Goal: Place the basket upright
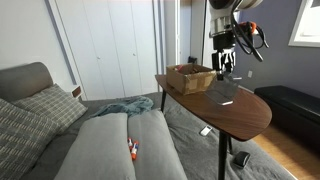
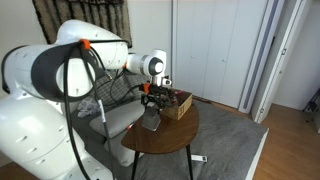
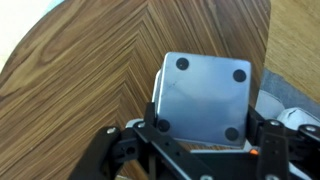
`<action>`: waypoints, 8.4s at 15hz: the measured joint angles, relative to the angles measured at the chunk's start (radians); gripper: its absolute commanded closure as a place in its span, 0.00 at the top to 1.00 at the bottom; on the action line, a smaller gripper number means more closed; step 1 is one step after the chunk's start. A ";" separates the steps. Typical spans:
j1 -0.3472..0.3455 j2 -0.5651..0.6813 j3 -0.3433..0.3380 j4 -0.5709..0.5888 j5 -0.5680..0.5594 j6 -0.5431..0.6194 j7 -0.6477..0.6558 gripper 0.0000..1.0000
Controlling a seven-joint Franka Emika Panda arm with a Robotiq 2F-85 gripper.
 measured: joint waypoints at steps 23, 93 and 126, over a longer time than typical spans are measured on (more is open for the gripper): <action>0.200 -0.353 -0.223 -0.554 0.237 0.808 -0.285 0.55; -0.026 -0.166 0.044 -0.175 -0.141 0.302 0.744 0.01; 0.050 -0.646 -0.030 -0.389 0.091 0.223 0.321 1.00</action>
